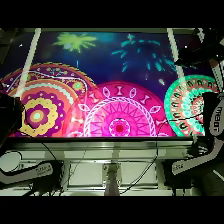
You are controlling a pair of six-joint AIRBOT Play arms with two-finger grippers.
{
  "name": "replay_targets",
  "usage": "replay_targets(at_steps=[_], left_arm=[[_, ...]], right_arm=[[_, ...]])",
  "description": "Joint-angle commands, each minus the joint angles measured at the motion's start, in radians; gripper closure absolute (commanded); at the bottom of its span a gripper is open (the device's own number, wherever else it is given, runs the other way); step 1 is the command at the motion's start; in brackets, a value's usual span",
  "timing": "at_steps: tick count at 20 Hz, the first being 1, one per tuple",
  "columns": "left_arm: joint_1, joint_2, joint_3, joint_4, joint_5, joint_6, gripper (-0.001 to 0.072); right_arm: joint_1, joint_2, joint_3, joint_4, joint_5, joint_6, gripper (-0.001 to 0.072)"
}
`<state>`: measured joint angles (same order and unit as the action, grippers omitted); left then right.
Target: Fold the clothes and pants, and hang the long-sleeved shirts on hangers.
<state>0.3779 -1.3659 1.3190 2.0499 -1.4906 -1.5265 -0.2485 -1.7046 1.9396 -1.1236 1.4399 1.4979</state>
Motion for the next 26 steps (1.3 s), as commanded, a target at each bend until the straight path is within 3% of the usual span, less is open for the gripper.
replay_targets(at_steps=[1,6,7,10,11,15,20,23,26], left_arm=[[0.002,-0.043,-0.008,0.037,0.132,-0.001,0.0022],[-0.001,-0.052,-0.008,0.037,0.254,-0.004,0.0025],[-0.001,-0.059,-0.008,0.037,0.251,-0.004,0.0077],[-0.001,-0.084,-0.008,0.037,0.221,-0.003,0.0626],[-0.003,-0.089,-0.008,0.037,0.218,-0.003,0.0694],[-0.016,-0.059,-0.003,0.020,0.232,-0.042,0.0696],[-0.113,0.166,0.170,-0.199,0.352,-0.045,0.0696],[-0.226,0.317,0.306,-0.401,0.544,-0.043,0.0697],[-0.437,0.381,0.467,-0.549,0.790,-0.006,0.0699]], right_arm=[[0.000,0.000,0.000,0.002,0.016,0.000,0.0681],[0.000,0.000,0.000,0.002,0.036,0.000,0.0682],[0.000,0.000,0.000,0.002,0.037,0.000,0.0682],[0.000,0.000,0.000,0.002,0.038,0.000,0.0681],[0.000,0.000,0.000,0.002,0.038,0.000,0.0682],[0.000,0.000,0.000,0.002,0.036,0.000,0.0682],[0.000,0.000,0.000,0.001,0.031,0.000,0.0682],[0.000,0.000,0.000,0.002,0.025,0.001,0.0682],[-0.001,0.003,0.011,0.000,-0.038,0.055,0.0683]])
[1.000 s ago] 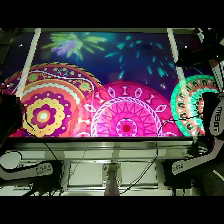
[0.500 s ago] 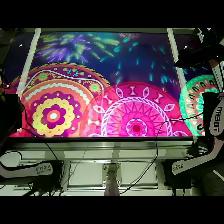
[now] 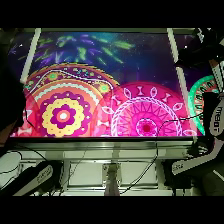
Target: Fold the clothes and pants, and hang the long-sleeved shirts on hangers.
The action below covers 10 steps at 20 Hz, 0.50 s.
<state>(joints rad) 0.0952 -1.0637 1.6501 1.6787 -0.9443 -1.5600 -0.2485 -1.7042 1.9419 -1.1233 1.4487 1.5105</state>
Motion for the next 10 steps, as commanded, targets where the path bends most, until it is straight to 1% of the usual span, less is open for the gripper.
replay_targets(at_steps=[1,3,4,6,8,10], left_arm=[[-0.245,0.071,0.207,-0.192,0.309,0.028,0.0700],[-0.416,0.033,0.328,-0.191,0.400,0.031,0.0700],[-0.488,0.007,0.375,-0.191,0.418,0.036,0.0700],[-0.602,-0.049,0.407,-0.183,0.419,0.094,0.0699],[-0.652,-0.121,0.407,-0.185,0.373,0.094,0.0699],[-0.692,-0.208,0.406,-0.188,0.292,0.094,0.0700]], right_arm=[[-0.002,0.003,0.024,-0.001,-0.074,0.063,0.0683],[-0.002,0.003,0.069,-0.022,-0.121,0.117,0.0683],[-0.002,0.003,0.098,-0.041,-0.143,0.145,0.0683],[-0.010,0.014,0.132,-0.063,-0.188,0.186,0.0683],[-0.031,0.044,0.130,-0.077,-0.226,0.200,0.0683],[-0.061,0.078,0.130,-0.116,-0.229,0.200,0.0683]])
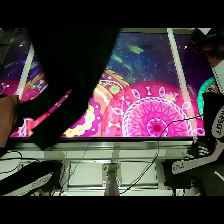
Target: Fold the clothes and pants, and hang the long-sleeved shirts on hangers.
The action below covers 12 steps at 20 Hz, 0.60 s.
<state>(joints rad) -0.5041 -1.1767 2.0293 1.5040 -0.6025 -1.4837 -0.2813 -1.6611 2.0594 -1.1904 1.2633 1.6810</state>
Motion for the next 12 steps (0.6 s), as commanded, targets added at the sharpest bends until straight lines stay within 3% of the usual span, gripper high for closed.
replay_targets(at_steps=[1,4,7,12], left_arm=[[-0.113,-0.137,0.027,-0.016,-0.093,0.018,0.0699],[-0.188,-0.263,0.003,-0.017,-0.187,0.035,0.0699],[-0.261,-0.356,-0.023,-0.041,-0.193,0.132,0.0699],[-0.386,-0.398,-0.023,-0.262,-0.324,0.506,0.0700]], right_arm=[[-0.047,0.053,0.011,-0.067,-0.040,0.027,0.0683],[-0.110,0.095,0.009,-0.093,-0.010,0.013,0.0683],[-0.146,0.102,0.007,-0.097,0.071,-0.052,0.0683],[-0.151,0.100,-0.022,-0.113,0.048,-0.054,0.0683]])
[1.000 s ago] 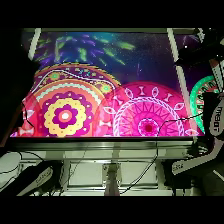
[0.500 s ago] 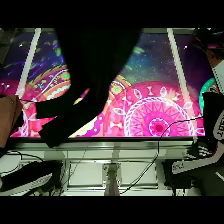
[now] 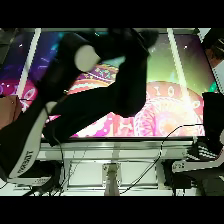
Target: Fold the clothes and pants, and hang the long-sleeved shirts on hangers.
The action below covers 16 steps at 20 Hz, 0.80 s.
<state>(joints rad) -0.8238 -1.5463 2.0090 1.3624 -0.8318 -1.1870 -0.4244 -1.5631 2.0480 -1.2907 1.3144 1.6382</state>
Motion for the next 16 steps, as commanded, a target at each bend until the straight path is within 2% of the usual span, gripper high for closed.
replay_targets(at_steps=[1,5,7,11,12,14,16], left_arm=[[-0.086,-0.025,-0.002,-0.149,-0.117,0.238,0.0699],[-0.126,-0.001,-0.002,-0.297,-0.211,0.295,0.0699],[-0.126,0.011,-0.002,-0.313,-0.229,0.296,0.0700],[-0.027,-0.016,-0.002,-0.208,-0.226,0.180,0.0700],[0.018,-0.038,-0.002,-0.187,-0.213,0.177,0.0700],[0.110,-0.110,-0.002,-0.174,-0.060,0.181,0.0698],[0.188,-0.213,-0.002,-0.174,0.288,0.180,0.0696]], right_arm=[[-0.008,0.002,-0.011,-0.014,-0.013,-0.011,0.0683],[-0.008,0.002,-0.011,-0.016,-0.028,-0.010,0.0683],[-0.008,0.002,-0.011,-0.015,-0.025,-0.009,0.0683],[-0.008,0.002,-0.011,-0.015,-0.016,-0.008,0.0682],[-0.008,0.002,-0.011,-0.015,-0.014,-0.008,0.0682],[-0.007,0.002,-0.011,-0.007,-0.006,-0.008,0.0682],[-0.007,0.002,-0.011,0.011,-0.003,-0.008,0.0680]])
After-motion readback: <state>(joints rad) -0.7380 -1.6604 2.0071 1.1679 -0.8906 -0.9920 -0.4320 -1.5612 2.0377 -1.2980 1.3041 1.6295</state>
